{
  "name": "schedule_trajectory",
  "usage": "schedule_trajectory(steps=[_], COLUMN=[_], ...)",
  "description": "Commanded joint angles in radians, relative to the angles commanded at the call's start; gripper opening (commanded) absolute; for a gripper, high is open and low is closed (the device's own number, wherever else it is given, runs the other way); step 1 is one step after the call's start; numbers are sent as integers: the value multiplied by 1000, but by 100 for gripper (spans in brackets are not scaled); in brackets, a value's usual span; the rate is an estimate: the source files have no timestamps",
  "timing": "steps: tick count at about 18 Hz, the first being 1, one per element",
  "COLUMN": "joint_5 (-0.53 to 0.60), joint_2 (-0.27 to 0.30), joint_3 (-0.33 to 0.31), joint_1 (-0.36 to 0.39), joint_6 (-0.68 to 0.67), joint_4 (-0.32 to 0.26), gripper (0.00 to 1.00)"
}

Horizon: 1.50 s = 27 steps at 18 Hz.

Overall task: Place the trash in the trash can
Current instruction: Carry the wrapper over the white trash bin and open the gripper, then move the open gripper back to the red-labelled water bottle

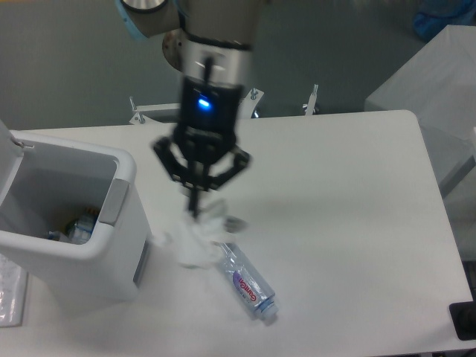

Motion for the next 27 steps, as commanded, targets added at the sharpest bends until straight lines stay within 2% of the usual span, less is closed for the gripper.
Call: schedule_trajectory(steps=[4, 7, 12, 14, 15, 18, 19, 27], joint_5=[0, 2, -3, -20, -29, -54, -54, -51], joint_2=[43, 46, 45, 45, 45, 43, 45, 48], joint_3=[-55, -84, -94, -103, -104, -106, -106, -106], joint_1=[-69, -114, -149, -149, -149, -149, -149, -135], joint_6=[-2, -2, 2, 8, 12, 12, 11, 2], joint_4=[0, 0, 0, 2, 3, 5, 3, 11], gripper=[0, 0, 2, 20, 33, 97, 100, 100])
